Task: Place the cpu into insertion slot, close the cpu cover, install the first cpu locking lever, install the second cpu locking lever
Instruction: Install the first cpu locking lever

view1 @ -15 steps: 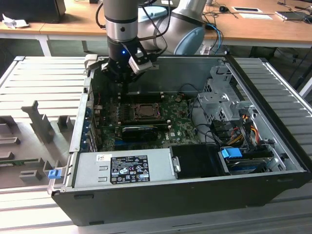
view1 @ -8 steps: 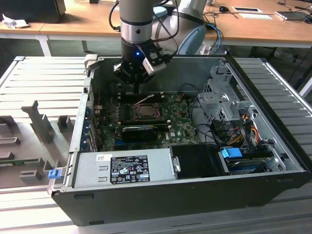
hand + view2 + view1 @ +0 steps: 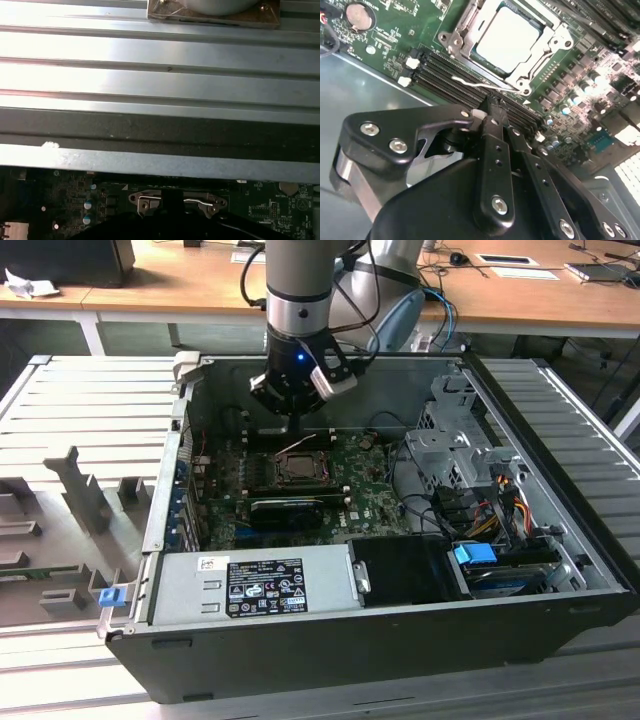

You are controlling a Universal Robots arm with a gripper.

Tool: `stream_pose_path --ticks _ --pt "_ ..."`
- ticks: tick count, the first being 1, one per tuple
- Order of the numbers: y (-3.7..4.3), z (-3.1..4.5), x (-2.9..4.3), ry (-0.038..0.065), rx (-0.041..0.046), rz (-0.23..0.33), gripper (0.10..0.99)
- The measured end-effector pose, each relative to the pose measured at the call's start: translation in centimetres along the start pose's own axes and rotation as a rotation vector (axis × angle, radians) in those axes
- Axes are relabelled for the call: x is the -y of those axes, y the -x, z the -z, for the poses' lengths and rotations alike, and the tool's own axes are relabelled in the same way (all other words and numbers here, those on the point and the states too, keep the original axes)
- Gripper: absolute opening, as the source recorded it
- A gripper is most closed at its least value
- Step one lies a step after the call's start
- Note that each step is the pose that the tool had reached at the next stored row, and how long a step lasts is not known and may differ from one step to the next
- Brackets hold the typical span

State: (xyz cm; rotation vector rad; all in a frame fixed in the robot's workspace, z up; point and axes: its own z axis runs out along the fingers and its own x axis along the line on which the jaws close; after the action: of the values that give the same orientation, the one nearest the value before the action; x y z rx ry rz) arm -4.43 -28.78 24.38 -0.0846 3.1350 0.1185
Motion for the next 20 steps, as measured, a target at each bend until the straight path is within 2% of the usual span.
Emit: stream_pose_path --ticks 2,7,8,9,16,20 --pt "0.01 -0.22 0.03 0.006 0.0004 0.000 0.106" --pt "0.06 -1.16 0.11 0.011 0.0007 0.000 0.106" --pt "0.11 -1.32 0.13 0.021 0.0011 -0.001 0.106" --pt "0.18 -1.53 0.14 0.027 0.0016 -0.001 0.106" --pt "0.87 -2.26 0.24 0.027 0.0013 0.001 0.106" --pt "1.26 -2.43 0.28 0.027 0.0008 0.007 0.106"
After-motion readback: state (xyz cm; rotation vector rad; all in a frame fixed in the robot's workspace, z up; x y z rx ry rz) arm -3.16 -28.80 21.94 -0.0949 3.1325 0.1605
